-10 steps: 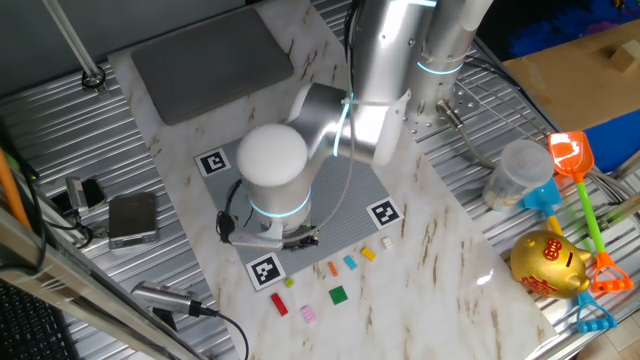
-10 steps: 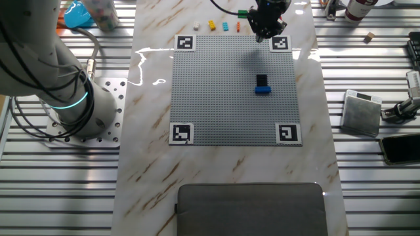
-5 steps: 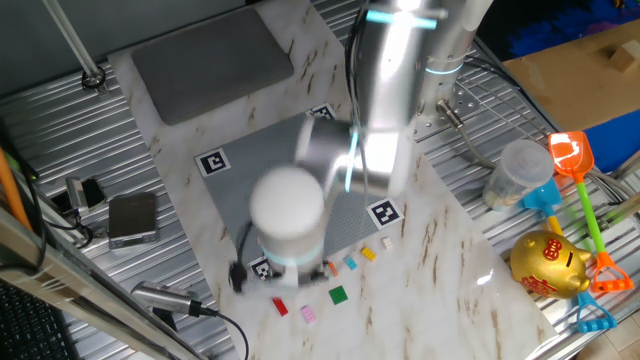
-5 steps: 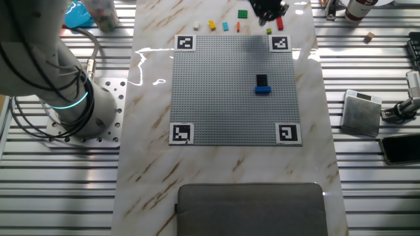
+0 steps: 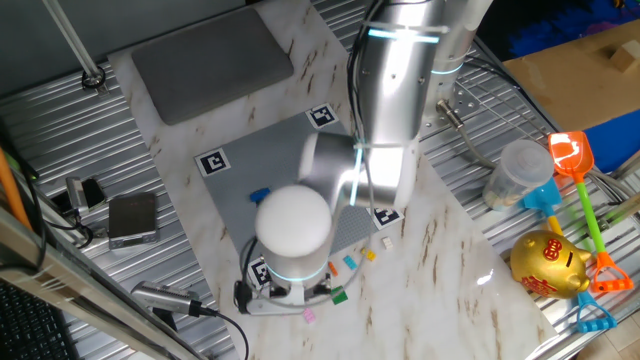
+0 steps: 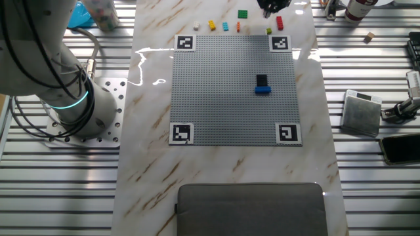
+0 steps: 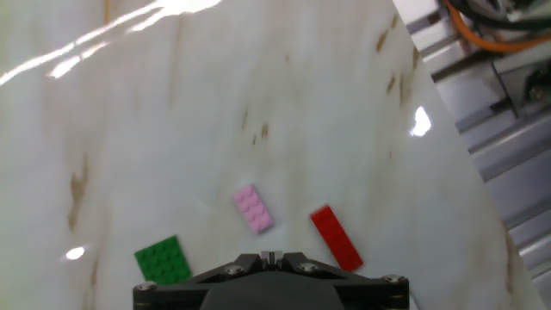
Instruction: Build with small Lego blocks
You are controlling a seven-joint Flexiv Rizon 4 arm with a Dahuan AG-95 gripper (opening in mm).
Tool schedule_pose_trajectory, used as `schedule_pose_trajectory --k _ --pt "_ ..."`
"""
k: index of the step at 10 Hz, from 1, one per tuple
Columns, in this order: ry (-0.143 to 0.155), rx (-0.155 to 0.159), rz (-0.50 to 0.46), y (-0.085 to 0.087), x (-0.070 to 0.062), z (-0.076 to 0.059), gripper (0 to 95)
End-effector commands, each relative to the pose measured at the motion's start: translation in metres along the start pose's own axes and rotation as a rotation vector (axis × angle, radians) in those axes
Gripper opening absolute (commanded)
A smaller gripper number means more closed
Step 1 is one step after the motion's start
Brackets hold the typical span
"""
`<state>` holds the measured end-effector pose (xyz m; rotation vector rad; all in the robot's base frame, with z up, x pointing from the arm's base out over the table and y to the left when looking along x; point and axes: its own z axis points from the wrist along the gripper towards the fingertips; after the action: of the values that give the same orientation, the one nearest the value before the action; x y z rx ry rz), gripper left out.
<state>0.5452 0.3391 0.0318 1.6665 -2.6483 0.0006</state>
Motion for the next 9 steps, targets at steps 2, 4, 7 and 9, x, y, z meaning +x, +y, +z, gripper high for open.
schedule_pose_trajectory --k 2,4,7,9 --pt "0.002 0.002 -0.004 0.0008 0.0003 -0.0006 0.0" --pt "0.007 0.009 -0.018 0.0009 0.0004 -0.0006 0.0" --pt "0.012 0.016 -0.029 0.0008 0.0004 -0.0005 0.0" --pt "-0.001 0.024 -0.065 0.0008 0.0004 -0.0005 0.0"
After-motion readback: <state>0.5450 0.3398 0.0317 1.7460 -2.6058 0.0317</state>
